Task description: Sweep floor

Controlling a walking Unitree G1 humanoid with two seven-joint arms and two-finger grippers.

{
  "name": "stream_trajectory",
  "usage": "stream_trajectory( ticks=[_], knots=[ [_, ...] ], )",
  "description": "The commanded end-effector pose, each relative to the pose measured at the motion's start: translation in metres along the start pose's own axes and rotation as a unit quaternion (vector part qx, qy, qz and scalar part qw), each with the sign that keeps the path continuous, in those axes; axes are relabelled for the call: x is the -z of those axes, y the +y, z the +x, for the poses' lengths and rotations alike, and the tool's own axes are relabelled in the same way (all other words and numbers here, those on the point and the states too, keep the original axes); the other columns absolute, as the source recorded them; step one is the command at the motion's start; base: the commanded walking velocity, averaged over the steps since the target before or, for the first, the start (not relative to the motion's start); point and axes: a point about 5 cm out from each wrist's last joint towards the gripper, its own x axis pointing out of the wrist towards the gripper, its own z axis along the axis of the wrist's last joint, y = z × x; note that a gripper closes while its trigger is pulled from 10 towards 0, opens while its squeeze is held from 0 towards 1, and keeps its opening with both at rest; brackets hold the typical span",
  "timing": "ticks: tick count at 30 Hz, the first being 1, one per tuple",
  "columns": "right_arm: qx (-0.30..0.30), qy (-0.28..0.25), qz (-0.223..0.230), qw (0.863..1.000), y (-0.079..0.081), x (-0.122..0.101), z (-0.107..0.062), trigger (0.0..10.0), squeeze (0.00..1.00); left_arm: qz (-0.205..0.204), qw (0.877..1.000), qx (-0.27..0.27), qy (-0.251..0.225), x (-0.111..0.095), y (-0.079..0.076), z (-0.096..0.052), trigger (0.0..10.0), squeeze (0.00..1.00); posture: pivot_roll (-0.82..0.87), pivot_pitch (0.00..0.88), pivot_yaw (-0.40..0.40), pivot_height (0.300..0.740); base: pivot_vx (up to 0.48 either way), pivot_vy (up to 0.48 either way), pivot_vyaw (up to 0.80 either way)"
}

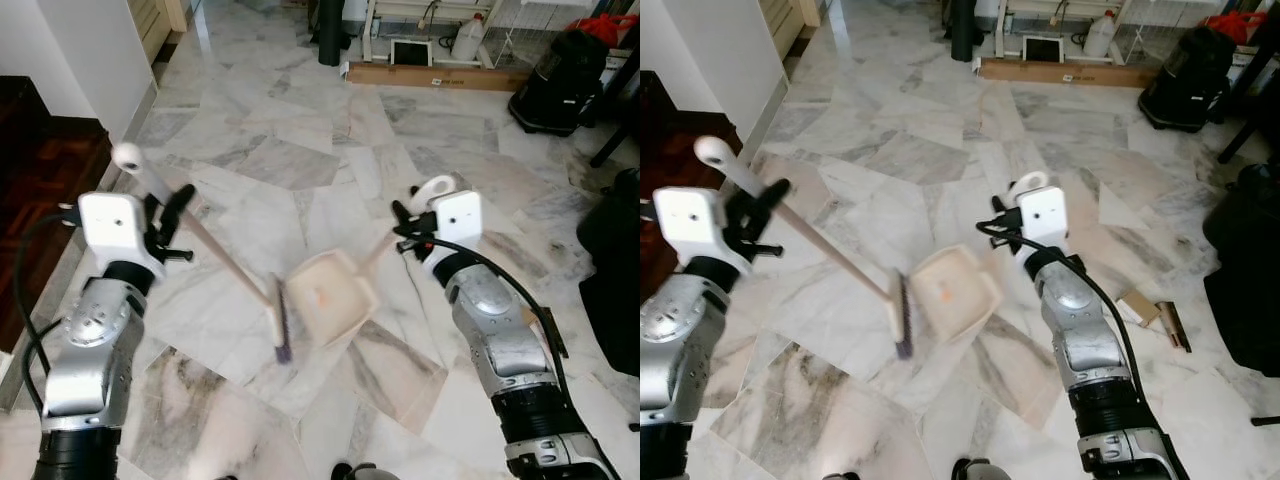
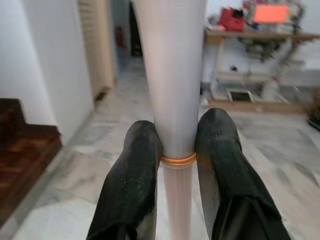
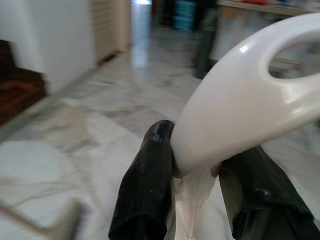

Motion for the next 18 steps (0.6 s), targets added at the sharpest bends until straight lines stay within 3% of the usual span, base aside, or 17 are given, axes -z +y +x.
stream_trajectory(
  ticks=[1,2,4,8,18],
  knots=[
    [0.017,-0.012,-0.001,1.000,-0.001,-0.005,0.002,10.0,0.00,-0.008,0.998,-0.021,-0.058,-0.025,0.003,0.003,10.0,0.00,-0.06,0.162,-0.049,0.740,0.000,0.000,0.00],
    [0.045,-0.012,-0.004,0.999,-0.003,-0.003,0.002,10.0,0.00,-0.003,0.995,-0.050,-0.085,-0.036,0.008,0.005,10.0,0.00,-0.06,0.159,-0.048,0.740,0.000,0.000,0.00],
    [0.064,-0.013,0.003,0.998,-0.005,-0.002,0.001,10.0,0.00,0.018,0.993,-0.065,-0.092,-0.039,0.011,0.005,10.0,0.00,-0.06,0.155,-0.048,0.740,0.000,0.000,0.00],
    [0.107,-0.017,0.026,0.994,-0.007,0.001,-0.002,10.0,0.00,0.052,0.997,-0.036,-0.046,-0.015,0.001,-0.004,10.0,0.00,-0.06,0.143,-0.049,0.740,0.000,0.000,0.00],
    [0.196,-0.027,0.061,0.978,-0.016,0.011,-0.017,10.0,0.00,-0.006,0.999,0.000,0.045,0.036,-0.027,-0.036,10.0,0.00,-0.06,0.114,-0.047,0.740,0.000,0.000,0.00]
  ],
)
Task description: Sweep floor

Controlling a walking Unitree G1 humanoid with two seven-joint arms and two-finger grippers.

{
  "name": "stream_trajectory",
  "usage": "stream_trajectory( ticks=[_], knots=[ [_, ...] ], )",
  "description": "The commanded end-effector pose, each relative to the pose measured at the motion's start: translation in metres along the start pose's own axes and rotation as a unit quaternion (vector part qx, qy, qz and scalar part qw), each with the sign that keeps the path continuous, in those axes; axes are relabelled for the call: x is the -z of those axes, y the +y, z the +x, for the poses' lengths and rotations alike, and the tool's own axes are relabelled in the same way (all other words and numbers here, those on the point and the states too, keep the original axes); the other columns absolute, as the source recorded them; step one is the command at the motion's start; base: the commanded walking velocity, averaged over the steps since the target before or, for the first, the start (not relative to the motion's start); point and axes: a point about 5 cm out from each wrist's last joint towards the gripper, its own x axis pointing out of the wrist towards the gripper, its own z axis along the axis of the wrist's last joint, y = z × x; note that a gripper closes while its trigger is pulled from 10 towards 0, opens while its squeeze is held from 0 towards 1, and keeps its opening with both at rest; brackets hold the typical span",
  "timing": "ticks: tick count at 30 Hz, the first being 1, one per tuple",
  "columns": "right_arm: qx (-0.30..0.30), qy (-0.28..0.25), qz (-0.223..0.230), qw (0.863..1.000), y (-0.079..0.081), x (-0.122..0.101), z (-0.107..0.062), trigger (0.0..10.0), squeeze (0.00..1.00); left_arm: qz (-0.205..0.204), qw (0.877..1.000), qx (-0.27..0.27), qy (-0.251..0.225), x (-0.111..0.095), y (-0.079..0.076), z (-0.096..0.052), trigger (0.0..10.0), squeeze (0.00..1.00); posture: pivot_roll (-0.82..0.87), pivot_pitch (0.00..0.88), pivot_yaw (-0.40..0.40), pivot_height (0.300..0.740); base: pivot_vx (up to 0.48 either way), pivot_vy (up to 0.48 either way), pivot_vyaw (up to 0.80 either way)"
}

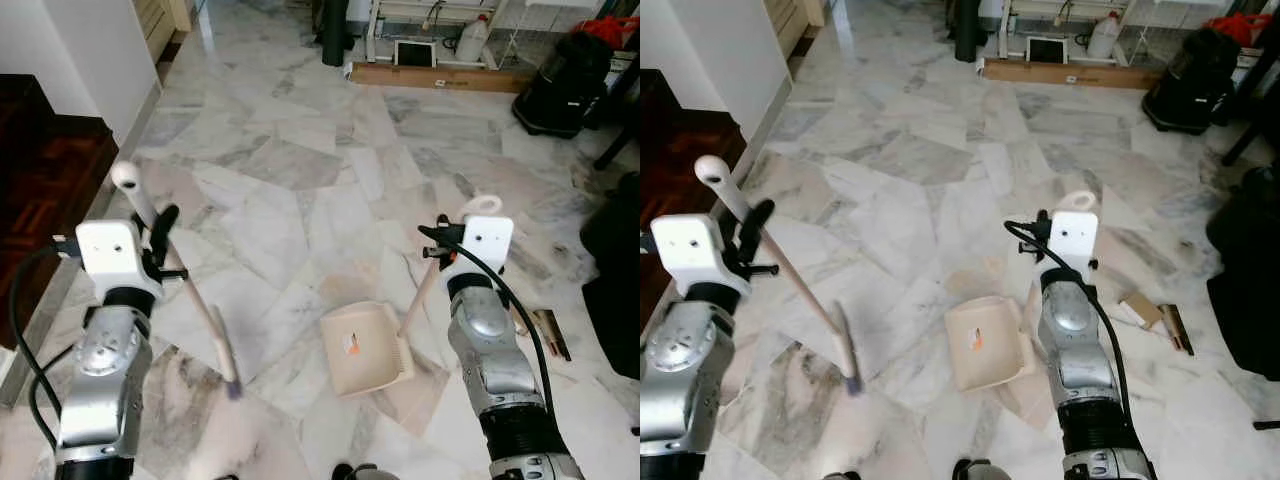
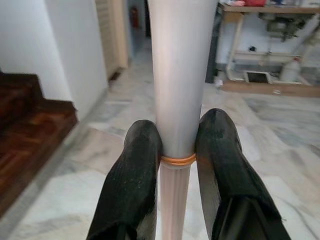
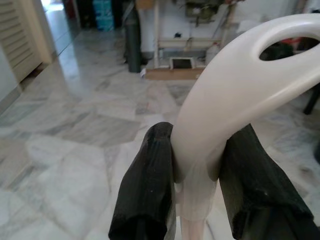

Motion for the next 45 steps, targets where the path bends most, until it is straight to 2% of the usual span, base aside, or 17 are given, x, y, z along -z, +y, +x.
stream_trajectory(
  ticks=[1,5,8,9,13,21,24,33,39,45],
  knots=[
    [0.023,-0.043,0.004,0.999,-0.008,-0.014,0.000,10.0,0.00,-0.006,1.000,0.017,-0.005,0.001,-0.005,-0.005,10.0,0.00,-0.06,0.113,-0.047,0.740,0.000,0.000,0.00],
    [0.037,-0.041,0.009,0.998,-0.010,-0.011,0.000,10.0,0.00,-0.006,1.000,0.022,0.006,0.007,-0.007,-0.008,10.0,0.00,-0.05,0.110,-0.045,0.740,0.000,0.000,0.00],
    [0.023,-0.039,0.019,0.999,-0.007,-0.011,-0.001,10.0,0.00,-0.002,1.000,0.022,0.007,0.009,-0.007,-0.008,10.0,0.00,-0.06,0.130,-0.047,0.740,0.000,0.000,0.00],
    [0.004,-0.037,0.029,0.999,-0.002,-0.010,-0.002,10.0,0.00,0.014,0.999,0.032,0.004,0.008,-0.010,-0.007,10.0,0.00,-0.06,0.130,-0.047,0.740,0.000,0.000,0.00],
    [-0.009,-0.025,0.047,0.999,0.003,-0.006,-0.005,10.0,0.00,0.035,0.998,0.049,-0.001,0.007,-0.014,-0.007,10.0,0.00,-0.06,0.159,-0.048,0.740,0.000,0.000,0.00],
    [-0.029,-0.002,0.064,0.998,0.006,0.004,-0.015,10.0,0.00,0.035,0.997,0.064,0.001,0.010,-0.021,-0.009,10.0,0.00,-0.07,0.191,-0.041,0.740,0.000,0.000,0.00],
    [-0.050,0.016,0.051,0.997,0.006,0.012,-0.019,10.0,0.00,0.051,0.995,0.083,0.003,0.009,-0.022,-0.011,10.0,0.00,-0.07,0.208,-0.039,0.740,0.000,0.000,0.00],
    [-0.058,0.017,0.049,0.997,0.007,0.010,-0.019,10.0,0.00,0.063,0.994,0.085,0.000,0.006,-0.017,-0.013,10.0,0.00,-0.07,0.214,-0.043,0.740,0.000,0.000,0.00],
    [-0.069,0.002,0.047,0.997,0.008,0.002,-0.018,10.0,0.00,0.048,0.996,0.081,0.004,0.010,-0.025,-0.016,10.0,0.00,-0.08,0.196,-0.050,0.740,0.000,0.000,0.00],
    [-0.080,-0.008,0.050,0.995,0.011,-0.002,-0.020,10.0,0.00,0.035,0.997,0.074,-0.001,0.009,-0.025,-0.015,10.0,0.00,-0.08,0.170,-0.047,0.740,0.141,0.000,0.00]
  ],
)
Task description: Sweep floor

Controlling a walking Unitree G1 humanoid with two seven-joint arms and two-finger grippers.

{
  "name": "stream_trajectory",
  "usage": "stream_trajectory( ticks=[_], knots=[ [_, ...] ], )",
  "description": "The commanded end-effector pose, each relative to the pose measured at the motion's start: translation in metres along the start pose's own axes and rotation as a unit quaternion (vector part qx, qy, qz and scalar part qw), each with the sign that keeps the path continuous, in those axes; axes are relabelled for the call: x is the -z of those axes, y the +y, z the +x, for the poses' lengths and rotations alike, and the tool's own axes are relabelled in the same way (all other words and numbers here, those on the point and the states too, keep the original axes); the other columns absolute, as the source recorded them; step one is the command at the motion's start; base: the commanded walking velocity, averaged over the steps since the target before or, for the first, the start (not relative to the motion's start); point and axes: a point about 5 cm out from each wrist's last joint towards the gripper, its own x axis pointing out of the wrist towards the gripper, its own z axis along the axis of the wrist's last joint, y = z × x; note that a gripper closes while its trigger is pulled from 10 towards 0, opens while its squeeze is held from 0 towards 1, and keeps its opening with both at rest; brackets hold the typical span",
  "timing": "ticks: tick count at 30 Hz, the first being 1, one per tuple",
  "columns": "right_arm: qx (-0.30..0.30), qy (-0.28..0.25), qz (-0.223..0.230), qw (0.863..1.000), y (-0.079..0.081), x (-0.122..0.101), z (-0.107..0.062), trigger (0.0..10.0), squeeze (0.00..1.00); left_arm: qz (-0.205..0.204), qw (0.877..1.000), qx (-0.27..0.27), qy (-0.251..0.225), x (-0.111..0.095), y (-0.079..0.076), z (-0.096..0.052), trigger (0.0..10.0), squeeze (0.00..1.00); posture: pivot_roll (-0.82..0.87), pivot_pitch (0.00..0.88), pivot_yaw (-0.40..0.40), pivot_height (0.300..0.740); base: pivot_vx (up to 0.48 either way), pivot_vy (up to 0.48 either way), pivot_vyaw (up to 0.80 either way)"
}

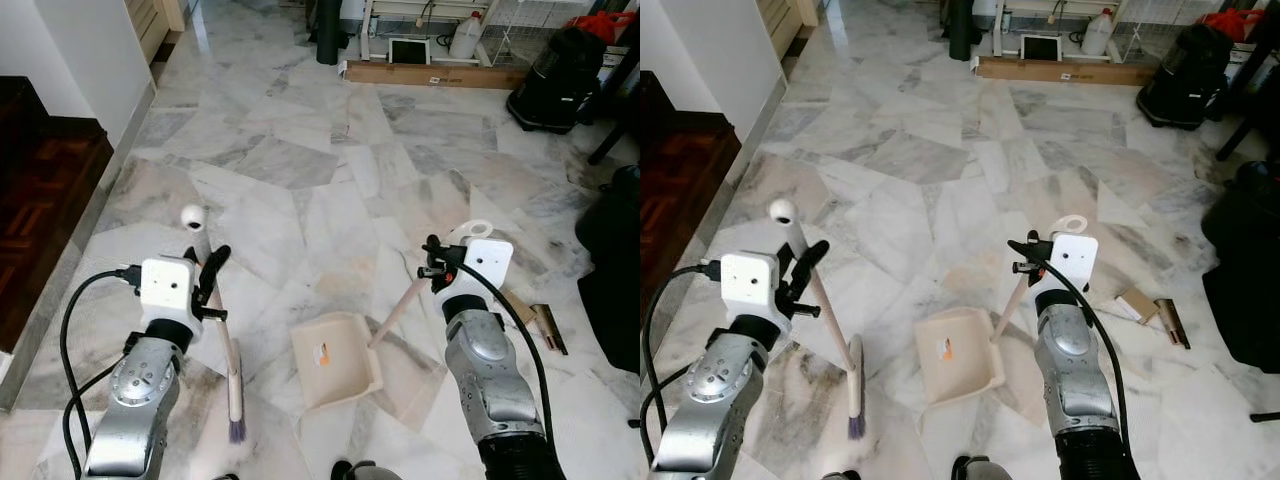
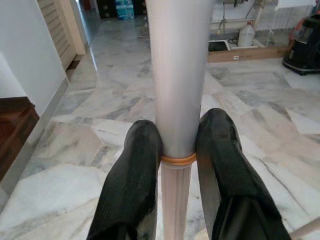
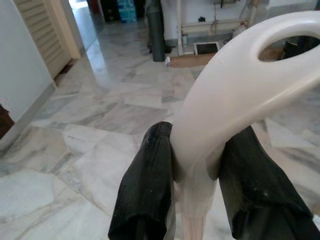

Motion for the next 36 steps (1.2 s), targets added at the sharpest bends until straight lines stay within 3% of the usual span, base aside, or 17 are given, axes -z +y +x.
stream_trajectory(
  ticks=[1,19,36],
  knots=[
    [-0.005,-0.027,0.001,1.000,0.001,-0.012,-0.001,10.0,0.00,0.002,1.000,-0.003,-0.030,-0.011,0.002,0.002,10.0,0.00,-0.08,0.163,-0.046,0.740,0.326,0.000,0.00],
    [-0.036,-0.047,-0.015,0.998,0.013,-0.016,0.001,10.0,0.00,0.006,0.999,-0.009,-0.034,-0.012,0.011,0.007,10.0,0.00,-0.07,0.133,-0.034,0.740,0.381,0.000,0.00],
    [-0.030,-0.048,-0.010,0.998,0.013,-0.019,0.009,10.0,0.00,0.020,0.999,-0.021,-0.037,-0.013,0.022,0.010,10.0,0.00,-0.06,0.137,-0.039,0.740,0.480,0.000,0.00]
  ],
)
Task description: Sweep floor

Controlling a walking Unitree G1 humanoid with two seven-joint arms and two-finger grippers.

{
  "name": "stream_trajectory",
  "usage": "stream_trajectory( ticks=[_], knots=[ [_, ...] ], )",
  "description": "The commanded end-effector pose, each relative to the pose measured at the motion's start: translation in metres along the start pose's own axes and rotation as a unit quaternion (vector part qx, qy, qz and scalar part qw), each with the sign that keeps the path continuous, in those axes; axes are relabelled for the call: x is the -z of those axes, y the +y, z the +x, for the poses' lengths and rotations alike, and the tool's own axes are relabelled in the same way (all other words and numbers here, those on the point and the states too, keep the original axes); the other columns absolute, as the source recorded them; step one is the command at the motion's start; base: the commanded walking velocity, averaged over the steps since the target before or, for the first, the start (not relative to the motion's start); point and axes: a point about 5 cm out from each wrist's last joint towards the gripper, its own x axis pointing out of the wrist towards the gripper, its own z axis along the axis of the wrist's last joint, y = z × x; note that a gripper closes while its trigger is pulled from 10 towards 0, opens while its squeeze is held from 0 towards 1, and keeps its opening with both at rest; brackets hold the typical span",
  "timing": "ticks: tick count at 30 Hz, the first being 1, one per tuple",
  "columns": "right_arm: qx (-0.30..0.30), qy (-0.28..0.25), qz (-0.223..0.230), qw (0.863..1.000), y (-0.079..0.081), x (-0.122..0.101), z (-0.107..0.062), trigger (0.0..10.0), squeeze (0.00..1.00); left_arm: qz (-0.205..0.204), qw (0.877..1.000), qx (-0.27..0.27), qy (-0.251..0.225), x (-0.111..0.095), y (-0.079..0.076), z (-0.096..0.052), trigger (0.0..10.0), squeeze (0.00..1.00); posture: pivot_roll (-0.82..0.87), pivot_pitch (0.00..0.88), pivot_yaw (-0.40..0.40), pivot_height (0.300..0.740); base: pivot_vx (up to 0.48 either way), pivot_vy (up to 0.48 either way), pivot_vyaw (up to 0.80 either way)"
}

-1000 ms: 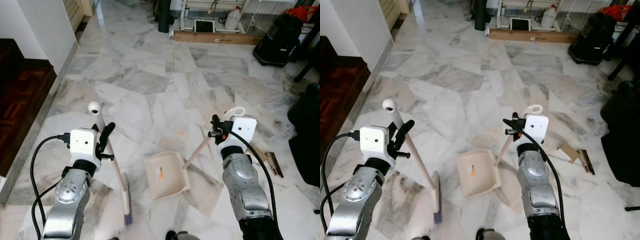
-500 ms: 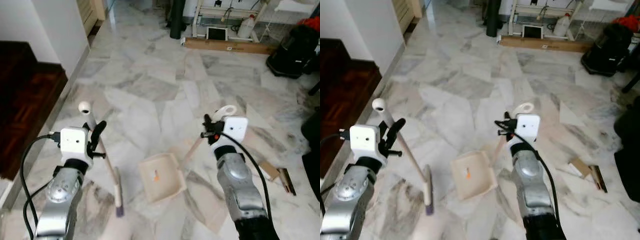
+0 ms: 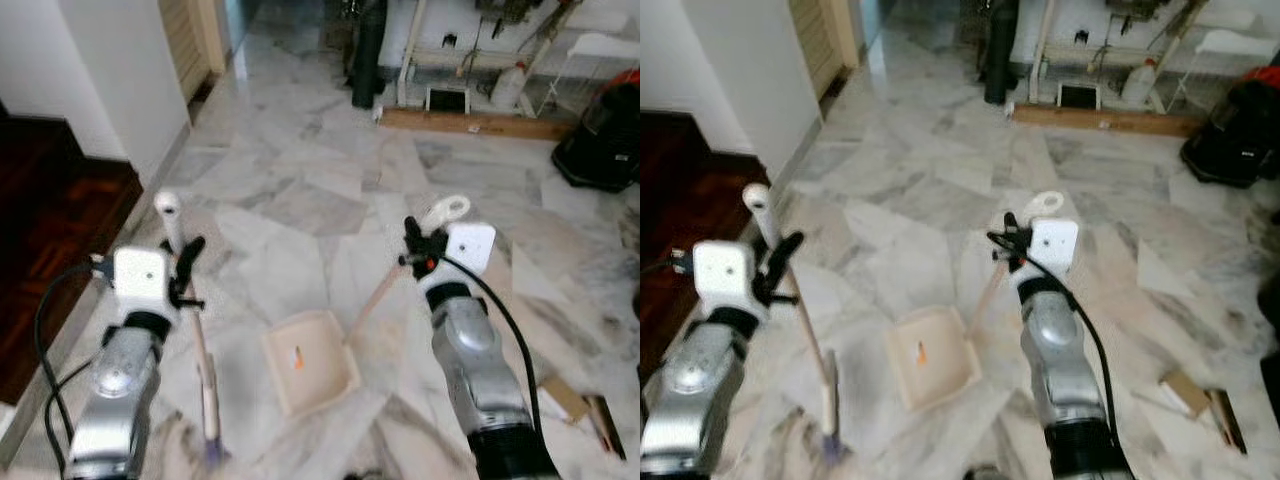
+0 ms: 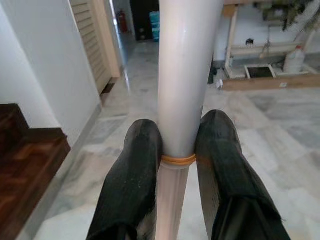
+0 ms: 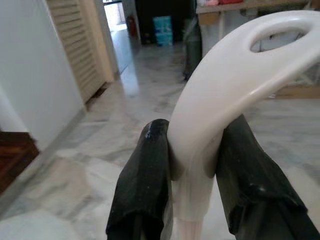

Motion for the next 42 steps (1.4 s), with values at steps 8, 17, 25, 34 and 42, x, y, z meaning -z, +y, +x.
stream_trajectory(
  ticks=[8,17,25,34,42],
  knots=[
    [-0.006,-0.024,-0.001,1.000,0.0046,-0.0094,0.0039,10.0,0.00,0.001,1.000,-0.004,-0.028,-0.0096,0.0026,0.0000,10.0,0.00,-0.06,0.144,-0.040,0.740,0.480,0.000,0.00],
    [0.010,-0.014,0.013,1.000,0.0007,-0.0076,0.0056,10.0,0.00,0.000,1.000,-0.003,-0.031,-0.0103,0.0029,0.0015,10.0,0.00,-0.06,0.149,-0.039,0.740,0.480,0.000,-0.53],
    [0.007,-0.012,0.015,1.000,0.0016,-0.0080,0.0068,10.0,0.00,0.000,1.000,-0.004,-0.028,-0.0099,0.0031,0.0017,10.0,0.00,-0.07,0.166,-0.038,0.740,0.442,0.000,-0.80],
    [0.008,-0.014,0.012,1.000,0.0017,-0.0090,0.0082,10.0,0.00,-0.002,0.999,-0.014,-0.030,-0.0110,0.0085,0.0029,10.0,0.00,-0.07,0.175,-0.036,0.740,0.036,0.000,-0.78],
    [0.010,-0.016,0.011,1.000,-0.0002,-0.0099,0.0083,10.0,0.00,-0.004,0.999,-0.012,-0.029,-0.0103,0.0068,0.0033,10.0,0.00,-0.07,0.179,-0.038,0.740,0.000,0.000,-0.78]
  ],
)
